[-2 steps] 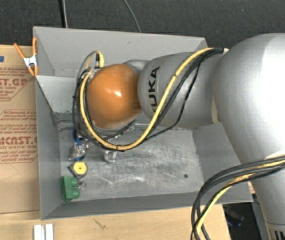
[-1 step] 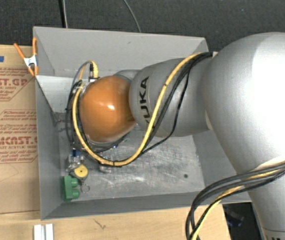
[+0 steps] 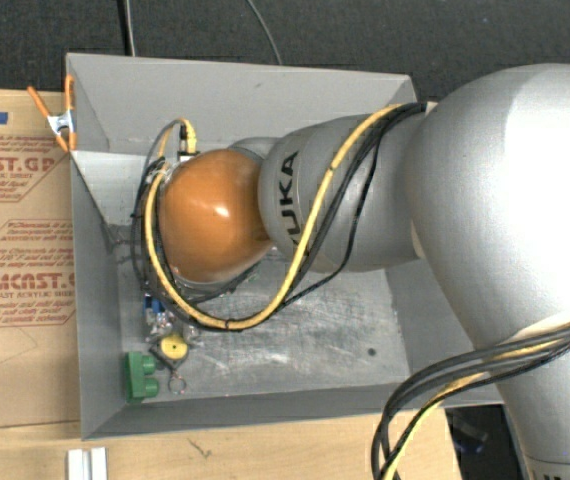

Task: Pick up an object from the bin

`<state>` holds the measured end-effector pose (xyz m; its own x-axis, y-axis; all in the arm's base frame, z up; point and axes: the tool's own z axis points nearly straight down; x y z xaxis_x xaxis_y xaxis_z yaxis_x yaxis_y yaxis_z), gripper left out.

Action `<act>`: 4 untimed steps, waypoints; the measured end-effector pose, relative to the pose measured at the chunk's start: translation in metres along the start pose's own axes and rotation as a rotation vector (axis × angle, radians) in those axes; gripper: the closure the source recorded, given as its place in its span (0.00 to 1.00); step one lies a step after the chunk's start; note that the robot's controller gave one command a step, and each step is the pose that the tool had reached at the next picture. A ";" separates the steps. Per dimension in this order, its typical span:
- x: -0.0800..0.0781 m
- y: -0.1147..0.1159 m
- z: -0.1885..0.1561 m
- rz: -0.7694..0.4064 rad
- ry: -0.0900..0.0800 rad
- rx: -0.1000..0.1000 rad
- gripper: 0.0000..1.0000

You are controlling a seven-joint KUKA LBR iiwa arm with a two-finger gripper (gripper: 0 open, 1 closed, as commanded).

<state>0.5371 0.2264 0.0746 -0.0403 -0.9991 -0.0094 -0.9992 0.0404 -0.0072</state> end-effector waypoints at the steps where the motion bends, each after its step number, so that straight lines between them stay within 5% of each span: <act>1: -0.003 -0.001 -0.058 0.002 0.004 -0.002 1.00; 4: -0.008 -0.001 -0.107 0.006 0.006 -0.006 1.00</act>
Offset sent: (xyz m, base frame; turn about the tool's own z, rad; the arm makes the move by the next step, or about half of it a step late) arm 0.0002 0.0001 0.0549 0.0000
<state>0.5379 0.2330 0.1816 -0.0466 -0.9989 -0.0032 -0.9989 0.0466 -0.0013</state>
